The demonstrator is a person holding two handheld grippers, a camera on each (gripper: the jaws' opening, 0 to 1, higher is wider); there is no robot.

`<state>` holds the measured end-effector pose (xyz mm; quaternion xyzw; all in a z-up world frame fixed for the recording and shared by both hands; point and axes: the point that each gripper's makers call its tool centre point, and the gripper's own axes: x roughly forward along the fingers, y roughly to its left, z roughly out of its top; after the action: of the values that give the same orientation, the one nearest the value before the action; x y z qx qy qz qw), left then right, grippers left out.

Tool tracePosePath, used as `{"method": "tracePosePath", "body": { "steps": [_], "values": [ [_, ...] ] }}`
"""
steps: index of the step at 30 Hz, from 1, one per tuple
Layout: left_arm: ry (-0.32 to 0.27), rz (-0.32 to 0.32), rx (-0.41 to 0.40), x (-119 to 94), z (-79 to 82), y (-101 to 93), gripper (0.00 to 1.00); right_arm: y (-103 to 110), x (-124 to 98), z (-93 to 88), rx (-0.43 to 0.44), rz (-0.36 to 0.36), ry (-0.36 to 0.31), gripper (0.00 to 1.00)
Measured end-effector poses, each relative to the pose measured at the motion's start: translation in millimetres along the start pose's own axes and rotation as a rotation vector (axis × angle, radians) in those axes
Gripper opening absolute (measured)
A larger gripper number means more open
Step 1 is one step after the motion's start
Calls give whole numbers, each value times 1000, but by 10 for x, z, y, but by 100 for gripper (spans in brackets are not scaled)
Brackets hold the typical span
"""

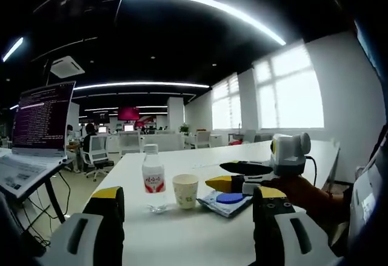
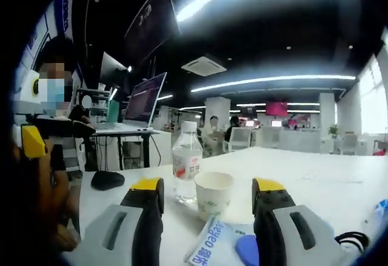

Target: Arrange the tabletop items into an orderly group along one side of the table until the central work area is clear of visible clutter.

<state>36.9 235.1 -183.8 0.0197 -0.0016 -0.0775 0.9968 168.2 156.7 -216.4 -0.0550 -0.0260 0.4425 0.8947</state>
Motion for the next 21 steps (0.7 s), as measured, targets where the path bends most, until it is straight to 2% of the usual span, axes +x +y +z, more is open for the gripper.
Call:
{"method": "tracePosePath", "body": {
  "steps": [1,3,5,7,11,17,21],
  "values": [
    [-6,-2,-1,6,13,-9,87,-9,-23,13,12,-9,-7,57],
    [-14,-8,-3,17,27,-32,87,-18,-95,45,-28,-11,-19,58],
    [-16,-16,-10,33,33,-61,87,-21,-136,60,-22,-6,-21,58],
    [-11,-32,-23,63,27,-117,87,12,-192,107,25,16,-44,57],
    [-9,-58,-22,101,17,-205,87,16,-284,126,4,17,-48,58],
    [-20,-80,-29,131,24,-297,87,-28,-401,86,-12,13,-51,58],
    [-29,-118,-91,214,12,-416,87,-91,-459,-11,-27,-12,-27,58]
  ]
}}
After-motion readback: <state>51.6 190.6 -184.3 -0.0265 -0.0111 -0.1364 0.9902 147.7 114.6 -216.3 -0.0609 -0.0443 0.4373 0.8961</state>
